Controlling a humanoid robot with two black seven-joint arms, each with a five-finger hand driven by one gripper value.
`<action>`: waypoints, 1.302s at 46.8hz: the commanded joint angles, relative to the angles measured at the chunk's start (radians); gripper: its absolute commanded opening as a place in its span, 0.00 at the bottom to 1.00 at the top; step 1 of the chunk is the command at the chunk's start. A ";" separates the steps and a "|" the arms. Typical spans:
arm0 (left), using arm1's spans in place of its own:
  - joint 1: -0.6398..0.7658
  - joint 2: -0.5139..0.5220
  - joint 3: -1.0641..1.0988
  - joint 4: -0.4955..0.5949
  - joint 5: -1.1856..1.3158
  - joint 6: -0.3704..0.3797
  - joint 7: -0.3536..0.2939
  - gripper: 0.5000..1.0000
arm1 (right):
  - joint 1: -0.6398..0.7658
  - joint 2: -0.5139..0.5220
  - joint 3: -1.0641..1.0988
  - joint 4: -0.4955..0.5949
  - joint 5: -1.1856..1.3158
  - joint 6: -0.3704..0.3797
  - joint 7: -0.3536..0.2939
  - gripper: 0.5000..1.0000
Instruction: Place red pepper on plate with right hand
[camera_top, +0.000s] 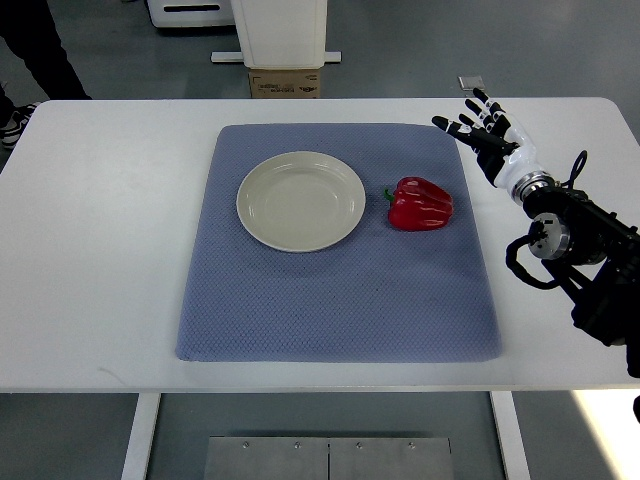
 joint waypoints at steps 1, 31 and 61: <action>0.001 0.000 0.000 0.001 0.000 0.000 0.000 1.00 | 0.001 0.002 0.000 0.000 0.000 0.000 0.000 1.00; 0.001 0.000 0.000 0.001 0.000 0.000 0.000 1.00 | 0.011 0.008 0.005 -0.003 0.000 0.005 -0.008 1.00; 0.001 0.000 0.000 0.001 0.000 0.000 0.000 1.00 | 0.014 0.008 0.009 -0.044 0.000 0.003 -0.008 1.00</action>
